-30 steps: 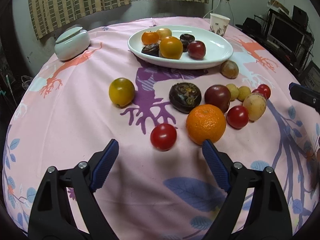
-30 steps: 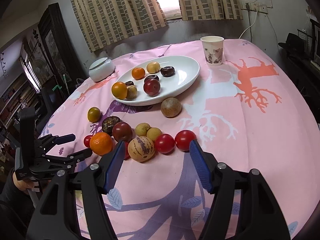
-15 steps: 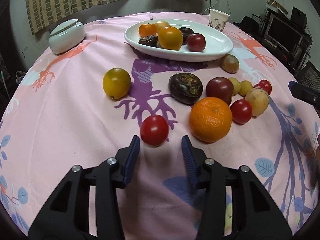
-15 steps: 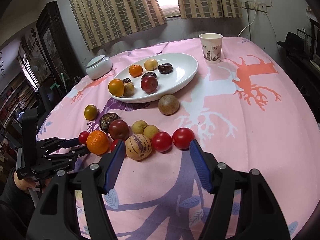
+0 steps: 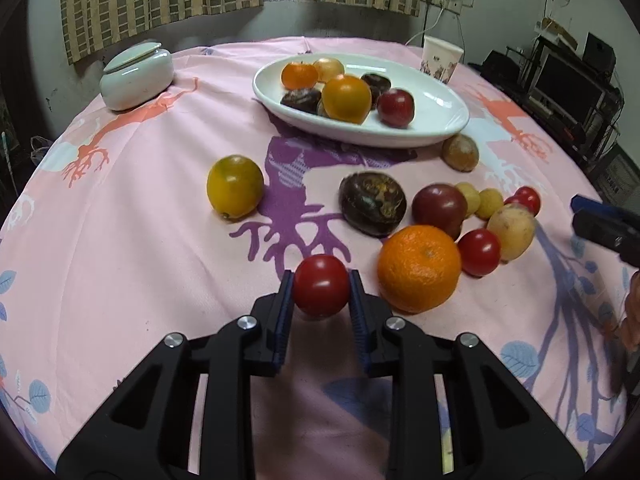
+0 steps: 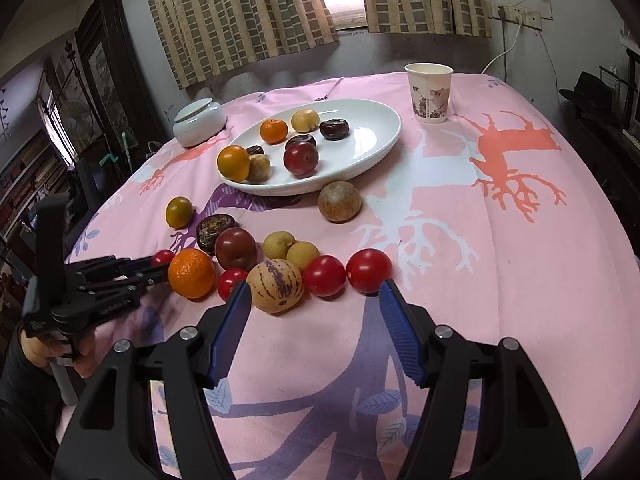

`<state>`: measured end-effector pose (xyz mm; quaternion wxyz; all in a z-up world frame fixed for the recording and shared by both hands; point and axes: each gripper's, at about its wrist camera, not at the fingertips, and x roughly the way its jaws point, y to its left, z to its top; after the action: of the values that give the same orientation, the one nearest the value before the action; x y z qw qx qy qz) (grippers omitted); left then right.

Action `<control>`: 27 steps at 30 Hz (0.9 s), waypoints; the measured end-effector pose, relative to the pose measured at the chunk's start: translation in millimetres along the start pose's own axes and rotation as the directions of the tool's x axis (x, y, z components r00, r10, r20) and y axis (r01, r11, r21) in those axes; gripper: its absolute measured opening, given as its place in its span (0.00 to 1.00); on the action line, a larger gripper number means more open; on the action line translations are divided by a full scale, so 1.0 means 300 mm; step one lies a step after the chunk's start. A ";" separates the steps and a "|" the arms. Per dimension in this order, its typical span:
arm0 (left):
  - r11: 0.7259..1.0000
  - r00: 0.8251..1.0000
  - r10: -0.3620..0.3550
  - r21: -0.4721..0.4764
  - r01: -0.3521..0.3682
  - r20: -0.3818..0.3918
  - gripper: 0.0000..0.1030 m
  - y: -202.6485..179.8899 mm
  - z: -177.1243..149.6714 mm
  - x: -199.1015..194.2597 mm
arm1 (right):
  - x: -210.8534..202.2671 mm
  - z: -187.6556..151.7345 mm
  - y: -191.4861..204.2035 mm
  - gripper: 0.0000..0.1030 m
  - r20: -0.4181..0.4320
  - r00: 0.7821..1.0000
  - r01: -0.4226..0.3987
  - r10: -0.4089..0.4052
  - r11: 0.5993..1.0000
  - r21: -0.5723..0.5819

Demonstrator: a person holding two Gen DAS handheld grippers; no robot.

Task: Organize fruits
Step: 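Grasp a red tomato with the left gripper while the right gripper grasps another red tomato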

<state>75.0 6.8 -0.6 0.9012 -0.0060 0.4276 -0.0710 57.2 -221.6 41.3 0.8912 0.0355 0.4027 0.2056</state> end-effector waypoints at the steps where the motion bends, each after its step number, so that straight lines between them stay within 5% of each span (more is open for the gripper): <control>1: 1.000 1.000 -0.006 -0.005 0.006 0.014 0.26 0.004 0.004 -0.012 | 0.002 -0.001 -0.001 0.65 -0.001 1.000 0.011 -0.011 1.000 -0.007; 9: 0.997 0.998 -0.064 -0.040 0.065 0.028 0.26 0.038 0.010 -0.044 | 0.061 -0.005 -0.004 0.65 -0.070 0.989 0.126 -0.130 0.990 -0.061; 16: 0.996 0.996 -0.082 -0.036 0.082 0.022 0.26 0.042 0.005 -0.045 | 0.074 0.023 -0.115 0.59 -0.074 0.974 0.218 -0.212 0.972 0.092; 18: 0.996 0.996 -0.083 -0.035 0.084 0.018 0.26 0.041 0.004 -0.044 | 0.089 0.019 -0.109 0.50 -0.102 0.971 0.222 -0.217 0.974 0.041; 27: 0.996 0.997 -0.082 -0.026 0.082 -0.005 0.26 0.033 -0.003 -0.023 | 0.178 0.006 -0.070 0.49 -0.154 0.958 0.223 -0.242 0.966 -0.131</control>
<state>71.2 17.5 3.4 0.8960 -0.0348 0.4307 -0.1024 97.2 -219.4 0.4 0.8725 -0.0799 0.4657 0.1240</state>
